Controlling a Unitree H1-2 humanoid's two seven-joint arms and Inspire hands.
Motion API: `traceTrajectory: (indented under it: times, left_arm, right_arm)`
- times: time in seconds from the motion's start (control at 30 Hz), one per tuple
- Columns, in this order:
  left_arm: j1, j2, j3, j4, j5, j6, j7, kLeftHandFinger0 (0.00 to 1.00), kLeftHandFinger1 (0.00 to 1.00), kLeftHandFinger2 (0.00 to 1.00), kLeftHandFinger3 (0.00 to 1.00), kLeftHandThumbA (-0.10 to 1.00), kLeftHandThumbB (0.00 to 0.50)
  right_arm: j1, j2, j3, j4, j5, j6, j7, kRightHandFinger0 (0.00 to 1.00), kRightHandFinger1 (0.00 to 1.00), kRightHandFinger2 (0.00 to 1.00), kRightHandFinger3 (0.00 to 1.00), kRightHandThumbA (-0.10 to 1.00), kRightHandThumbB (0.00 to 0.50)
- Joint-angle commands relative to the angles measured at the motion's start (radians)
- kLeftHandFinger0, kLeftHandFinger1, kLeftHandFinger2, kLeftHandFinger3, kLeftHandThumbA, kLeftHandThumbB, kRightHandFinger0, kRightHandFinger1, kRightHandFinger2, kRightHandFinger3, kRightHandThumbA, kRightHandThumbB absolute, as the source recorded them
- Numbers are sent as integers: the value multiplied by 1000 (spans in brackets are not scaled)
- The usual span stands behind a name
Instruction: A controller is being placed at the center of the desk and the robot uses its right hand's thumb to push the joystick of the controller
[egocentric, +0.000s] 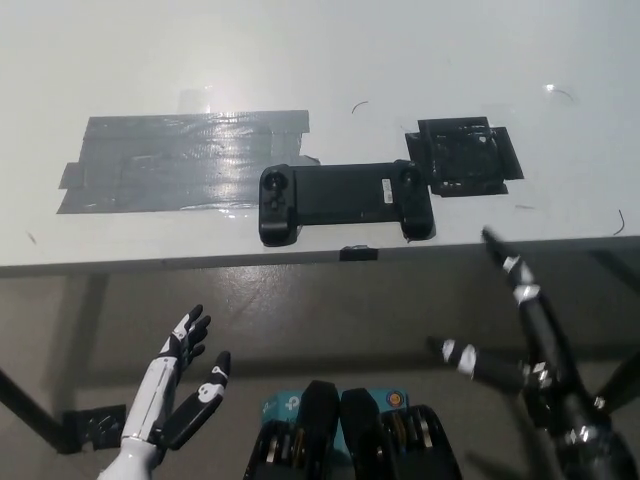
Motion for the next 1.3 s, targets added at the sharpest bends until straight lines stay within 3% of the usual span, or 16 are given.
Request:
traceTrajectory:
  times: [0.0,0.2,0.3,0.33,0.6,0.7,0.83,0.93,1.03,1.17,1.27]
  left_arm:
    - [-13,5,-1,-21,5,-48,-6,1000,1000,1000,1000,564,5]
    - [-11,1,-4,-26,14,-48,-5,1000,1000,1000,1000,567,11]
    - [-10,-3,-6,-27,10,-46,-7,1000,1000,1000,1000,553,19]
    - [-11,-4,-6,-29,12,-40,-5,1000,1000,1000,1000,555,21]
    - [-17,-5,-13,-30,7,-50,-12,1000,1000,1000,1000,487,6]
    - [-20,-7,-13,-33,12,-45,-7,1000,1000,1000,1000,479,16]
    - [-21,-3,-18,-34,24,-53,-5,1000,1000,1000,1000,474,6]
    - [-22,-3,-20,-40,27,-46,-6,1000,1000,1000,1000,395,0]
    - [-23,-2,-20,-43,34,-36,-5,1000,1000,1000,1000,390,0]
    - [-29,3,-21,-39,43,-47,-4,1000,1000,1000,1000,341,0]
    - [-32,1,-20,-39,42,-39,-4,1000,1000,1000,1000,309,3]
  right_arm:
    - [-149,13,-47,25,10,35,-37,1000,1000,1000,1000,950,189]
    - [-310,0,-86,197,14,74,-44,1000,1000,1000,1000,931,187]
    - [-369,-7,-99,284,24,81,-43,1000,1000,1000,1000,851,190]
    - [-400,-10,-101,331,24,89,-44,1000,1000,1000,1000,880,209]
    - [-545,-13,-83,534,-17,128,-70,1000,1000,1000,1000,869,223]
    - [-597,-8,-81,637,-15,101,-92,1000,1000,1000,1000,826,212]
    - [-648,2,-79,735,-10,88,-115,1000,1000,1000,1000,808,249]
    - [-666,8,-75,768,-8,91,-123,1000,1000,1000,1000,787,224]
    - [-683,8,-67,801,-12,80,-130,1000,1000,1000,1000,797,226]
    - [-711,13,-63,851,-2,90,-134,1000,1000,1000,1000,828,291]
    - [-715,13,-57,857,-8,106,-139,1000,1000,1000,1000,844,301]
